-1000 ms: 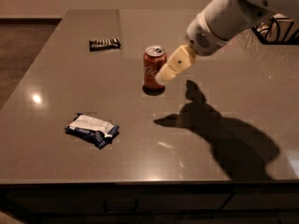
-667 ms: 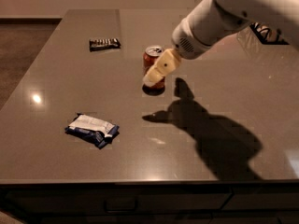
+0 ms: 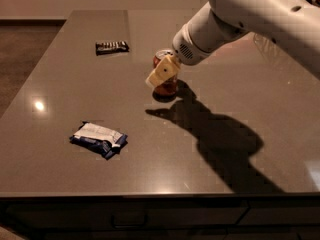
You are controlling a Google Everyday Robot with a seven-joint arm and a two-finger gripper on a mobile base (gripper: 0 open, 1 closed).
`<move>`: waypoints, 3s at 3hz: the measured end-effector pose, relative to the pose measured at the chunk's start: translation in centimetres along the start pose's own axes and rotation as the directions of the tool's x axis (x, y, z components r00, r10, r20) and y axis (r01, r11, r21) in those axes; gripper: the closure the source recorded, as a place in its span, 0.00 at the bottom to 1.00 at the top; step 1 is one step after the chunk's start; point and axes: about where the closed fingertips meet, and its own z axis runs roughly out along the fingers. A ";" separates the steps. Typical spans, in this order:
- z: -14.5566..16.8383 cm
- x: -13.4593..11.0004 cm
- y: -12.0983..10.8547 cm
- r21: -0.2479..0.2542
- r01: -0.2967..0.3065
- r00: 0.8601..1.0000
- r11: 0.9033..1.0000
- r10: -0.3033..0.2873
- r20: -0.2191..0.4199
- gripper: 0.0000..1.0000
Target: Knock coke can over
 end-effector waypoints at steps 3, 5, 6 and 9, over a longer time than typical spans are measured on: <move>-1.7 -1.2 -2.6 -0.040 -0.026 0.999 0.999 0.024 -0.033 0.88; -1.8 -2.5 -1.9 -0.156 0.239 0.904 0.958 -0.278 -0.325 0.98; -1.7 -1.6 -0.1 -0.249 0.321 0.822 0.914 -0.399 -0.406 0.75; 1.6 -1.0 1.7 -0.331 0.425 0.678 0.842 -0.539 -0.499 0.05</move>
Offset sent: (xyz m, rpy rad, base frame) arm 0.0119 -0.0161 0.0221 0.0685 0.0538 -0.0143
